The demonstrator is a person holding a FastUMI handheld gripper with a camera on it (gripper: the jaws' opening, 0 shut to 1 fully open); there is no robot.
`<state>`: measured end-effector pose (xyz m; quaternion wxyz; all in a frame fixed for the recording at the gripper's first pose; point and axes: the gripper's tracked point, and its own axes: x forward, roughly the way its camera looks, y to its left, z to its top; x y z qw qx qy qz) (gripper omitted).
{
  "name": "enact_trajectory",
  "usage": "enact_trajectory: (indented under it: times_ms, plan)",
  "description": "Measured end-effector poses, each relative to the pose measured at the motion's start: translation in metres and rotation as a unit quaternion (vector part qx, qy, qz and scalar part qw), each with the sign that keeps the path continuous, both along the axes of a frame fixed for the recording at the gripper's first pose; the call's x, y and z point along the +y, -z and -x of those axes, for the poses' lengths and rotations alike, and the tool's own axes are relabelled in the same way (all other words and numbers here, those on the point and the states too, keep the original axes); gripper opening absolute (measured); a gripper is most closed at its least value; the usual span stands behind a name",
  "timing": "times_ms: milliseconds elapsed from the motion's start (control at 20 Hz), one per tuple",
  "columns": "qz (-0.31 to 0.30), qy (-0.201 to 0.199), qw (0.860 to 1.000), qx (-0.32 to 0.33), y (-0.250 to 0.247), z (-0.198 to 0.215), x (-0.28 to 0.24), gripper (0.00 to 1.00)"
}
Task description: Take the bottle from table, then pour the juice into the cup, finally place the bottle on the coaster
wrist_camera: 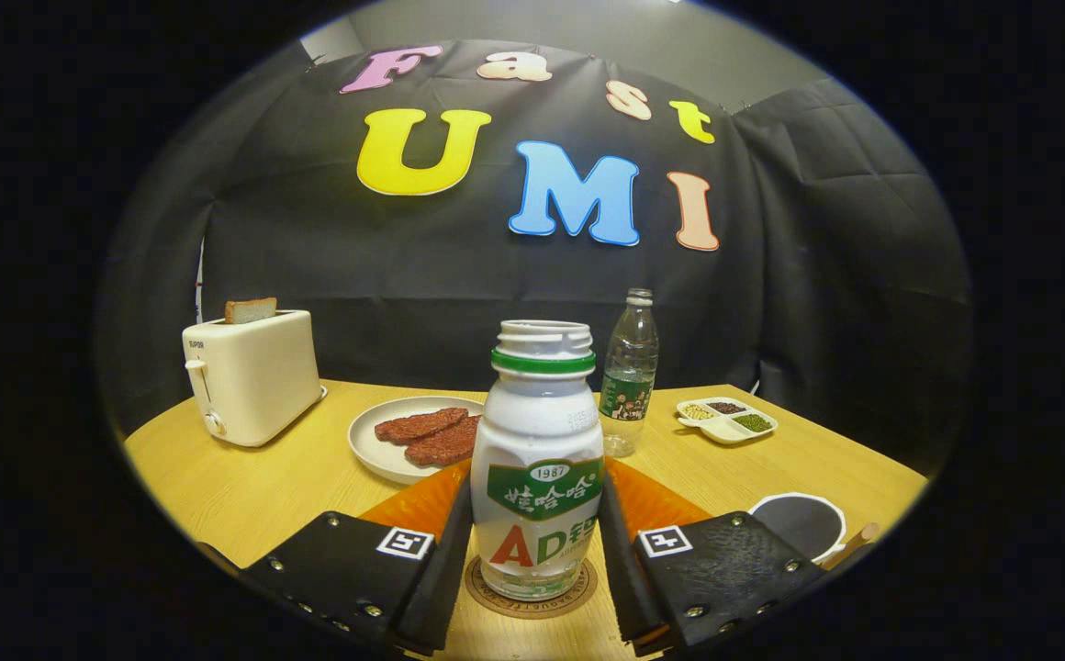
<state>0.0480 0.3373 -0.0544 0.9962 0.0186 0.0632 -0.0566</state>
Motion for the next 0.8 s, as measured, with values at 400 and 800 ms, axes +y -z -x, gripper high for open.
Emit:
enact_trajectory:
  times_ms: [400, 800]
  plan:
    - [0.016, 0.008, 1.000, -0.006, -0.007, 0.005, -0.006, 0.98]
    - [0.043, -0.040, 0.997, -0.053, -0.060, 0.031, 0.004, 0.97]
